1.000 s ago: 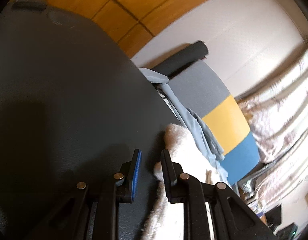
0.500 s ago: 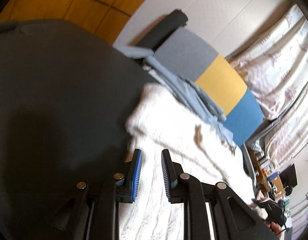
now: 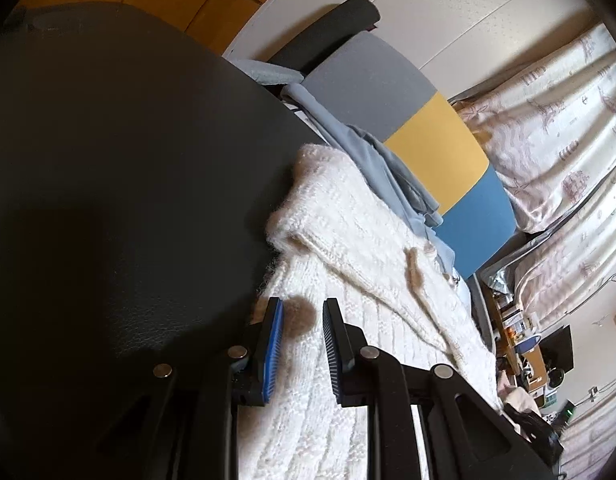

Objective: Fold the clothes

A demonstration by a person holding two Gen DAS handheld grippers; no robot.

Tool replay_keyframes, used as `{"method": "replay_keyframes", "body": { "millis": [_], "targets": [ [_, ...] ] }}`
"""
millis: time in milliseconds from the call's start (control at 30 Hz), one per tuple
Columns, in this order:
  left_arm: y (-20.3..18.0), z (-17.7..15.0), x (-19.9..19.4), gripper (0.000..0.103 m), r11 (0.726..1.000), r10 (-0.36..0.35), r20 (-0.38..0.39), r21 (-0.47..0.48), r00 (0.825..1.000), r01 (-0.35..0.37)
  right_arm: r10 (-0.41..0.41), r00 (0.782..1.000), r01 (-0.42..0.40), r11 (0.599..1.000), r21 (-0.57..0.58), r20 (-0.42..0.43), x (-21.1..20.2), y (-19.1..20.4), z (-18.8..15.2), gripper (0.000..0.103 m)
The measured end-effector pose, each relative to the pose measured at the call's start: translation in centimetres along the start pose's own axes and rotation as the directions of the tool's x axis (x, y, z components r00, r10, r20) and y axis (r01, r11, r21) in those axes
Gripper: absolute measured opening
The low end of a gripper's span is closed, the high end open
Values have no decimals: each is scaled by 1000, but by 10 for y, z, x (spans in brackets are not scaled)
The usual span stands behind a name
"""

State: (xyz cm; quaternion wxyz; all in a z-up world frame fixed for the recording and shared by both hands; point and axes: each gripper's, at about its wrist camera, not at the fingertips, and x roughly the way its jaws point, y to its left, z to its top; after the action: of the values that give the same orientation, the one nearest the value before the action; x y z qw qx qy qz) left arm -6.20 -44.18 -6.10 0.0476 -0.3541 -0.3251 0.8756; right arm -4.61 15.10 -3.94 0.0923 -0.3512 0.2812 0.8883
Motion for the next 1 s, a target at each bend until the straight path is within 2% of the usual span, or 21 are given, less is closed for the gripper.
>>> {"method": "replay_keyframes", "body": {
  "millis": [67, 100, 167, 267, 333, 367, 400, 433, 500, 600, 700, 833, 1000],
  "targets": [
    [-9, -8, -6, 20, 999, 7, -30, 52, 1000, -6, 50, 999, -50, 999, -17, 5, -25, 3, -11, 36],
    [-13, -11, -9, 20, 997, 11, -45, 78, 999, -8, 78, 997, -79, 996, -44, -7, -36, 9, -19, 32],
    [-22, -19, -14, 20, 992, 21, -74, 129, 997, -11, 118, 992, -123, 984, -127, -48, -51, 23, -37, 28],
    [-35, -31, -23, 20, 978, 38, -116, 206, 992, -13, 168, 977, -192, 960, -205, -132, -57, 35, -67, 27],
    [-35, -35, -29, 19, 971, 41, -115, 239, 993, -12, 137, 977, -169, 964, -205, -164, -52, 33, -79, 27],
    [-34, -37, -31, 19, 968, 40, -110, 252, 993, -12, 82, 977, -121, 973, -198, -195, -46, 27, -84, 27],
    [-32, -39, -34, 19, 964, 40, -104, 265, 994, -11, 58, 979, -96, 977, -190, -196, -46, 21, -88, 13],
    [-31, -39, -38, 19, 960, 44, -105, 279, 994, -14, 52, 982, -85, 980, -182, -182, -50, 17, -90, 6],
    [-31, -38, -49, 19, 950, 65, -117, 310, 991, -25, 20, 987, -47, 985, -166, -160, -57, 8, -90, 3],
    [-23, -33, -66, 20, 958, 27, -133, 288, 991, 12, 72, 986, -93, 985, -145, -149, -81, 7, -95, 15],
    [-7, -40, -80, 20, 968, -20, -168, 244, 986, 62, 114, 982, -137, 980, -145, -152, -101, 3, -108, 45],
    [15, -53, -96, 21, 975, -85, -215, 182, 973, 125, 142, 969, -168, 978, -120, -200, -126, -15, -130, 46],
    [43, -68, -117, 22, 975, -167, -269, 99, 949, 200, 178, 952, -208, 973, -101, -247, -144, -30, -155, 46]
  ]
}}
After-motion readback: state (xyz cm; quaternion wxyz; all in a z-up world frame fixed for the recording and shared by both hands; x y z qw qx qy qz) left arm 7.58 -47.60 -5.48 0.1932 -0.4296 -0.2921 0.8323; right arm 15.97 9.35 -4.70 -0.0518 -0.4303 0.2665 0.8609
